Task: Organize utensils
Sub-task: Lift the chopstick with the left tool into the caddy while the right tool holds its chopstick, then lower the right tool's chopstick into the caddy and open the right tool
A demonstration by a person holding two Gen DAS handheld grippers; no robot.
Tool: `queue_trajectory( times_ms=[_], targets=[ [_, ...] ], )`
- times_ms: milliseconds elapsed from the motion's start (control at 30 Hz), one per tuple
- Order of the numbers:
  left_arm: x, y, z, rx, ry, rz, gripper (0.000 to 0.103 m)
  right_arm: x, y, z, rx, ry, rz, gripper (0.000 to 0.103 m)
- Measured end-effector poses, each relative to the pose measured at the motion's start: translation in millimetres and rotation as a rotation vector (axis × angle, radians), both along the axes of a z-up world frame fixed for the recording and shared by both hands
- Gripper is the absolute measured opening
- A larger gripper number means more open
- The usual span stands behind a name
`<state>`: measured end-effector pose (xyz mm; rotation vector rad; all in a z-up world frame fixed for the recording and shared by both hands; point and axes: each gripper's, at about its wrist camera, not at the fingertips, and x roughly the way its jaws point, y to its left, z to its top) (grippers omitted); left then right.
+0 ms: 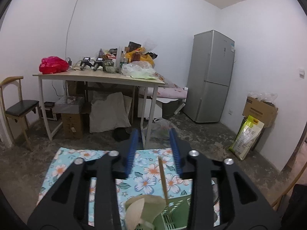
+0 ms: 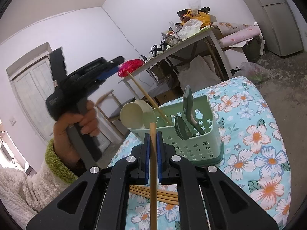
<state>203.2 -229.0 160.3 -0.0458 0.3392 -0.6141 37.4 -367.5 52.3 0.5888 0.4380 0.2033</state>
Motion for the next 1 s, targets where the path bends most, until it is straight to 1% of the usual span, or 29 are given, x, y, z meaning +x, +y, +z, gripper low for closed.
queue_trajectory(
  times_ms=[33, 67, 133, 233, 300, 433, 600, 800, 1000],
  targets=[
    [-3.9, 5.2, 2.8, 0.002, -0.007, 0.009, 0.047, 0.5, -0.3, -0.4, 0.002, 0.001, -0.001, 0.007],
    [-7.2, 9.0, 5.4, 0.003, -0.011, 0.014, 0.049, 0.5, -0.5, -0.6, 0.003, 0.002, -0.002, 0.007],
    [-15.6, 20.1, 9.6, 0.008, -0.016, 0.021, 0.057, 0.4, -0.3, -0.4, 0.005, 0.004, -0.004, 0.007],
    [-26.9, 40.3, 11.0, 0.018, -0.012, 0.033, 0.065, 0.2, -0.1, 0.5, 0.004, 0.005, -0.005, 0.007],
    [-34.2, 53.8, 9.2, 0.034, -0.006, 0.043, 0.069, 0.2, 0.6, 1.6, 0.002, 0.003, -0.004, 0.007],
    [-48.5, 83.0, -0.3, 0.061, 0.008, 0.07, 0.077, 0.0, 4.3, 4.4, -0.003, -0.002, -0.002, 0.007],
    [-61.2, 111.6, -24.5, 0.089, 0.081, 0.086, 0.079, 1.2, 13.0, 8.7, -0.01, -0.002, 0.003, 0.007],
    [-73.3, 127.6, -48.6, 0.094, 0.138, 0.083, 0.081, 1.4, 24.8, 16.4, -0.024, -0.001, 0.002, 0.007],
    [-78.0, 134.4, -59.4, 0.076, 0.177, 0.062, 0.081, 3.6, 35.6, 13.3, -0.077, 0.077, -0.016, 0.007]
  ],
)
